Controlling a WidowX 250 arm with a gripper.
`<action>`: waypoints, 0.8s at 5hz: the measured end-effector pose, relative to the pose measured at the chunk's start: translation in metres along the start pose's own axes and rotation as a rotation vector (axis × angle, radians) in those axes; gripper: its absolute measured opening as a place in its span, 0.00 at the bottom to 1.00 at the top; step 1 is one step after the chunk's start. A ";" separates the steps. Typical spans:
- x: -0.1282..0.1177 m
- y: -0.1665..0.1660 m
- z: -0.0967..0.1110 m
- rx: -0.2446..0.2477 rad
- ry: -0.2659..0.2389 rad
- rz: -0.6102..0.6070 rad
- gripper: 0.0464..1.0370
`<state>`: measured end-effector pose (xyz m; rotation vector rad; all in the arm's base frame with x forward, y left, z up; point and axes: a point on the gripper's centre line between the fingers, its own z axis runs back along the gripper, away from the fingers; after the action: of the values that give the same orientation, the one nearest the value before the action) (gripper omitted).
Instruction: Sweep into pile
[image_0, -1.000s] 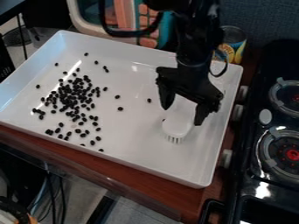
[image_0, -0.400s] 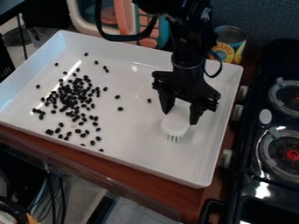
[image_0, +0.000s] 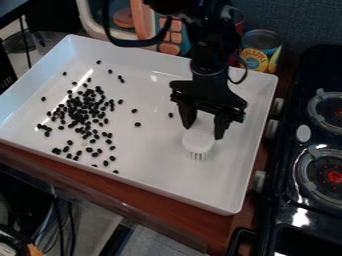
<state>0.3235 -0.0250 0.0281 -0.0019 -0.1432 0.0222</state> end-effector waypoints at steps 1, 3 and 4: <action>-0.003 0.014 -0.001 -0.024 -0.006 0.051 0.67; -0.013 0.045 0.003 -0.033 -0.004 0.127 0.67; -0.017 0.056 0.004 -0.028 -0.001 0.149 0.67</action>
<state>0.3054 0.0308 0.0294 -0.0404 -0.1441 0.1692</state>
